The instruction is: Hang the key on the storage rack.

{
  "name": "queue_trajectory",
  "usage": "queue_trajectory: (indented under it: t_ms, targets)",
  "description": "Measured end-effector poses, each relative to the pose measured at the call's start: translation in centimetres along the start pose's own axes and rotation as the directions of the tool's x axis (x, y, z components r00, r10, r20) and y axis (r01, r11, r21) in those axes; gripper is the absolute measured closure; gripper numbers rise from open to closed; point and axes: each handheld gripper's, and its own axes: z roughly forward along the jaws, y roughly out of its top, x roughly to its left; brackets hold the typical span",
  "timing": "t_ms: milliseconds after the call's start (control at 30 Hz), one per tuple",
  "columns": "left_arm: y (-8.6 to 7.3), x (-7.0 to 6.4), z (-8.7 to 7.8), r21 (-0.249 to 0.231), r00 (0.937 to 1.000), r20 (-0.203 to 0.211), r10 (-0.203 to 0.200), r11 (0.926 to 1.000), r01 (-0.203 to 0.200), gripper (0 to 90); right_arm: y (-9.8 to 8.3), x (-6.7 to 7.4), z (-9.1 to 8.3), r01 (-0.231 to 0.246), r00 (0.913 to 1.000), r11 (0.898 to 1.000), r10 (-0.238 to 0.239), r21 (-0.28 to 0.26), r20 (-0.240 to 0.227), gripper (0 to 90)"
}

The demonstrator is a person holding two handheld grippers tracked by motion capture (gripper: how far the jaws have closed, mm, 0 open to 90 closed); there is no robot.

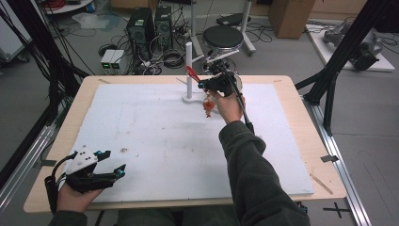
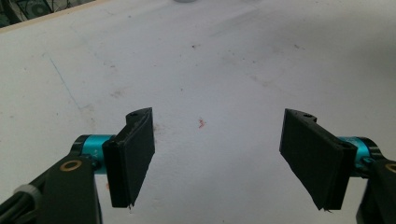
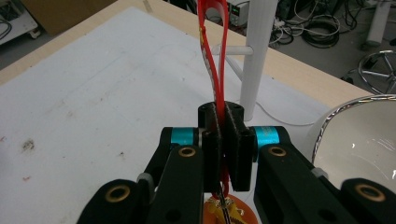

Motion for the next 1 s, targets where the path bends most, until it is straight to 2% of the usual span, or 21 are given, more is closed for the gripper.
queue_trajectory:
  t_ms: [1000]
  targets:
    - [0.0,0.0,0.0,0.001,1.0,0.002,0.009,1.0,-0.009,26.8,-0.4,0.0,2.2,-0.003,0.9989,0.998,0.0,0.064,0.048,85.9]
